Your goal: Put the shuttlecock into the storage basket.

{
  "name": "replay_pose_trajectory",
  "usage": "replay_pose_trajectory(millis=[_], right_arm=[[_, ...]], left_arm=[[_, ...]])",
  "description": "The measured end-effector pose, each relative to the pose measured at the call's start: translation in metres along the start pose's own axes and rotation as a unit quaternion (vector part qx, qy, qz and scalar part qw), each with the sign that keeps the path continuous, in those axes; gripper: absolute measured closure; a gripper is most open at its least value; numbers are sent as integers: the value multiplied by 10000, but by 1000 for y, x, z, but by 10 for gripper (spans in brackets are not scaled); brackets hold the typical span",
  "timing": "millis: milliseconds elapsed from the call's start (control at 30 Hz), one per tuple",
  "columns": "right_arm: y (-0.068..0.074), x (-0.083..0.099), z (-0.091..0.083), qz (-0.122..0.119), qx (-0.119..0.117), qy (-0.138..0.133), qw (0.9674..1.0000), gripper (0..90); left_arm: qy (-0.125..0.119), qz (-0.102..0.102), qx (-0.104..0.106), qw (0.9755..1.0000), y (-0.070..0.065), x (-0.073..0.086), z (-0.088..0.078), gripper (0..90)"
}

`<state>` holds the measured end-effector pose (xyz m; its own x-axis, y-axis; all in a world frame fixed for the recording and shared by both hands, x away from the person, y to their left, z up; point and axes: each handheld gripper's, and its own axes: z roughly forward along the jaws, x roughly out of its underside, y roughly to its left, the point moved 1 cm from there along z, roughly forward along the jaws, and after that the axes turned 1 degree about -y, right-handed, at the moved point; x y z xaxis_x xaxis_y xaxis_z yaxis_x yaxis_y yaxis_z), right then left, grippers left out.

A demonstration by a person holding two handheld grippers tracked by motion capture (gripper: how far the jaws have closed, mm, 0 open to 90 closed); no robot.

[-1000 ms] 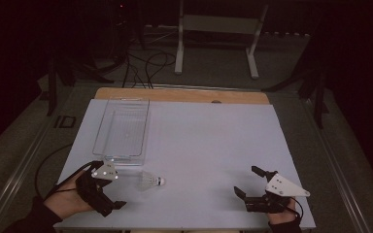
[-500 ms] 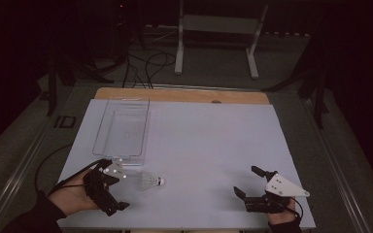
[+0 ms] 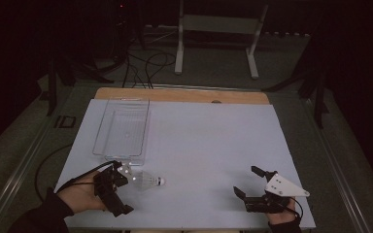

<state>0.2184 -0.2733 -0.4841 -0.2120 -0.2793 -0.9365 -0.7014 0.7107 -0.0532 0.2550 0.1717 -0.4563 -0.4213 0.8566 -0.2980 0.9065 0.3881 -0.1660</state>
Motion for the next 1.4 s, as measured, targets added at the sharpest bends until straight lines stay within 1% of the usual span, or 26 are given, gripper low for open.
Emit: replay_pose_trajectory(millis=[67,100,133,167,233,300,333,400,467,533,567,700,767,833,933,967,1033,1067,1133,1167,1233,1300,1400], right_arm=[[0,0,0,-4,3,-4,10000,90],[0,0,0,-7,8,-3,10000,90],[0,0,0,-7,7,3,10000,90],[0,0,0,0,2,0,10000,90],[0,0,0,-7,5,3,10000,90],[0,0,0,-3,9,-7,10000,90],[0,0,0,-5,5,-10,10000,90],[0,0,0,0,5,-6,10000,90],[0,0,0,-4,4,-4,10000,90],[0,0,0,-3,1,-3,10000,90],[0,0,0,-2,-2,1,10000,90],[0,0,0,0,0,4,10000,90],[0,0,0,-1,3,-2,10000,90],[0,0,0,13,-3,5,10000,90],[0,0,0,6,-14,3,10000,90],[0,0,0,6,-15,9,10000,90],[0,0,0,8,-20,13,10000,90],[0,0,1,0,-18,14,10000,90],[0,0,1,12,-27,12,10000,90],[0,0,1,4,-25,12,10000,90],[0,0,1,18,-28,9,10000,90],[0,0,1,13,-28,14,10000,90],[0,1,1,27,-32,22,10000,90]], left_arm=[[19,-11,-23,10000,-1,-2,1,69],[20,-1,28,10000,-1,-3,2,72],[35,39,1,10000,-2,-5,2,80],[28,11,-11,10000,-2,-6,3,81],[36,50,-12,10000,-2,-9,3,92],[23,10,-40,10000,-2,-12,4,121],[40,28,-58,10000,-1,-13,5,150],[100,68,-64,9999,-1,-15,8,164],[130,50,-49,9999,-2,-17,12,181],[211,87,-97,9997,-2,-20,15,198],[234,104,-171,9995,-3,-21,16,199],[243,127,-214,9994,-4,-26,19,220],[270,130,-308,9991,-3,-27,20,239],[287,95,-370,9989,-1,-28,22,284],[256,52,-457,9986,1,-30,25,307],[250,35,-445,9987,2,-31,25,324],[230,30,-489,9985,2,-33,27,348],[218,14,-466,9987,3,-34,28,374],[210,11,-506,9985,4,-36,29,388],[216,-9,-490,9986,5,-37,30,413],[187,-14,-520,9985,6,-39,31,432],[207,0,-585,9981,7,-40,33,449],[236,42,-585,9980,7,-43,34,474]])
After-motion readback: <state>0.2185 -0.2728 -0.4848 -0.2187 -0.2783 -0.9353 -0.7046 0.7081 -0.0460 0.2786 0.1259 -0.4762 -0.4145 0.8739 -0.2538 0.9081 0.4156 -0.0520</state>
